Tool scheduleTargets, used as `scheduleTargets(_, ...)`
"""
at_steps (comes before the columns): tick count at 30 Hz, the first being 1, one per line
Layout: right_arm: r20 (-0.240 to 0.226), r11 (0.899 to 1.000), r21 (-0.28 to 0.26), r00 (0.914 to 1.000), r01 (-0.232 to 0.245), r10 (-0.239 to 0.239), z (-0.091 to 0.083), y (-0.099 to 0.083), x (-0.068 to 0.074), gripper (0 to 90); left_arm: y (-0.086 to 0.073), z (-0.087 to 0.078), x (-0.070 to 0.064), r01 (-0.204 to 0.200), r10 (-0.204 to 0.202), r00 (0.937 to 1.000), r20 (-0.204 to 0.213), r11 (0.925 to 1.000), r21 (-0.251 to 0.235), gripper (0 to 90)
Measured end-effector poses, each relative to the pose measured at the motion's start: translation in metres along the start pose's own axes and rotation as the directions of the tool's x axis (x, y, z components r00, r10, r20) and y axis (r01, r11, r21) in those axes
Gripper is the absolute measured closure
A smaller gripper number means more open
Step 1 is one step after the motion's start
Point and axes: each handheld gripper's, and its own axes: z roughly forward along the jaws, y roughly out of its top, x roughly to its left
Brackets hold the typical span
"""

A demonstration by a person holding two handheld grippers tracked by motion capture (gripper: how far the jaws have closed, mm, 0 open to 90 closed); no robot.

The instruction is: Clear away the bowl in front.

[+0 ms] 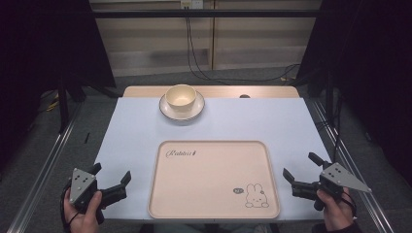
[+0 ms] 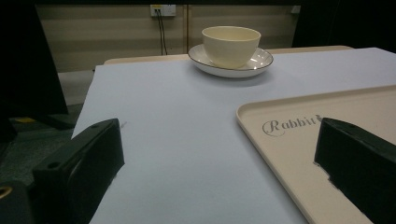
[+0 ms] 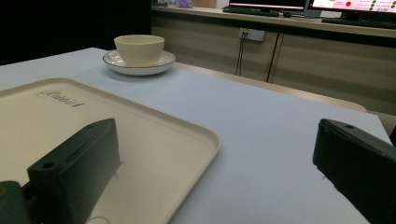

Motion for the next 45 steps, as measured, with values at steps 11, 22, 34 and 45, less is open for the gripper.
scheduleTargets(11, -0.014, 1.000, 0.007, 0.9999, -0.007, 0.007, 0.001, -0.001, 0.001, 0.4, 0.000, 0.001, -0.002, 0.008, -0.008, 0.9997, 0.025, 1.0000, 0.004, 1.0)
scheduleTargets(22, -0.030, 1.000, 0.009, 0.9995, -0.011, 0.011, 0.001, -0.001, 0.001, 0.6, 0.003, 0.001, -0.001, 0.026, -0.026, 0.9994, 0.023, 0.9996, -0.006, 1.4)
scheduleTargets(34, -0.032, 1.000, -0.003, 0.9993, -0.020, 0.020, 0.001, -0.002, 0.002, 0.9, 0.017, 0.010, -0.009, 0.015, -0.014, 0.9981, 0.061, 0.9999, -0.008, 1.2)
scheduleTargets(45, -0.043, 1.000, -0.005, 0.9990, -0.010, 0.010, 0.001, -0.002, 0.003, 0.8, 0.033, 0.028, -0.026, -0.029, 0.032, 0.9888, 0.146, 0.9994, -0.017, 1.0)
